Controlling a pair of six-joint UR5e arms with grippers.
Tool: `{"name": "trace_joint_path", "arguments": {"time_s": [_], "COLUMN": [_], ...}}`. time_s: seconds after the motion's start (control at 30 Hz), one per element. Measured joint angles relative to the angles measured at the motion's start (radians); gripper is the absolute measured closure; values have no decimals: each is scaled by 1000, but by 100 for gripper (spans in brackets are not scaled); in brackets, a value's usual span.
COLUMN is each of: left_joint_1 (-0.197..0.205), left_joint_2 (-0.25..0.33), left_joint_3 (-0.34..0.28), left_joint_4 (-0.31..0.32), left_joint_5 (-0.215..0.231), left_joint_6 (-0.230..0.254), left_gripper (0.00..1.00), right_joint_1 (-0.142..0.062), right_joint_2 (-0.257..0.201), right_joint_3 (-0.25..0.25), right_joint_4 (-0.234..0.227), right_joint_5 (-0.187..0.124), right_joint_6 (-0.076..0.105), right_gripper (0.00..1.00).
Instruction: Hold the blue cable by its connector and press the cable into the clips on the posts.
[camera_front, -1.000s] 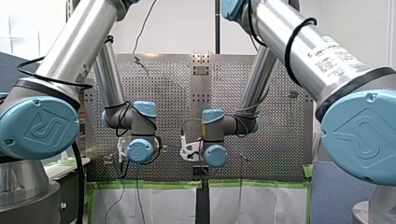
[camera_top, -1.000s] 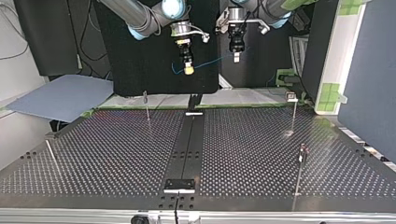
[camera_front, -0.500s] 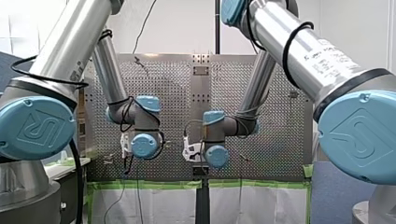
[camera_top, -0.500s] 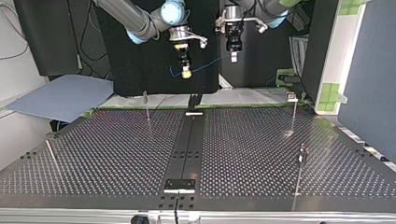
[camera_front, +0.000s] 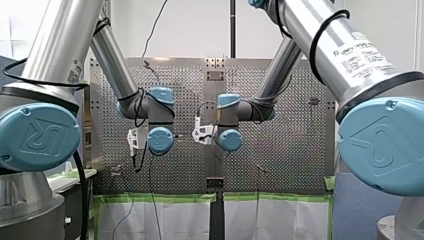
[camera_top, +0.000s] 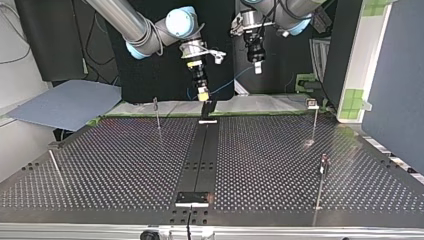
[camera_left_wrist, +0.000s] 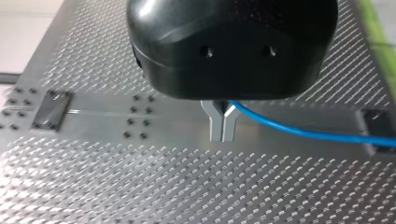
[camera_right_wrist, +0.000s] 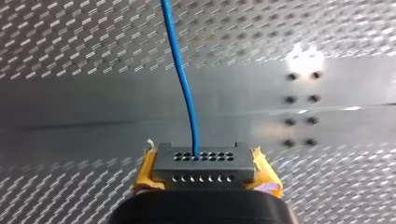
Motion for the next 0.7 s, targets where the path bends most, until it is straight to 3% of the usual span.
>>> {"name": "trace_joint_path", "arguments": {"time_s": [0.3,0.5,0.7], "left_joint_1": [23,40,68], "left_joint_2": [76,135,185], "left_joint_3": [76,135,184], "left_joint_4": [-76,-135,-185], "left_joint_5": [-70,-78,-75], "left_joint_6": [-28,-40,-50], "left_gripper": [100,100,100], "right_joint_1": [-11,-18,-22], "right_joint_2": [-80,-140,-191], "right_joint_3": [-80,-141,-190], "right_joint_4": [81,138,158], "right_joint_5": [-81,-141,-184], "right_joint_6": [3,4,4], "right_gripper": [100,100,100]}}
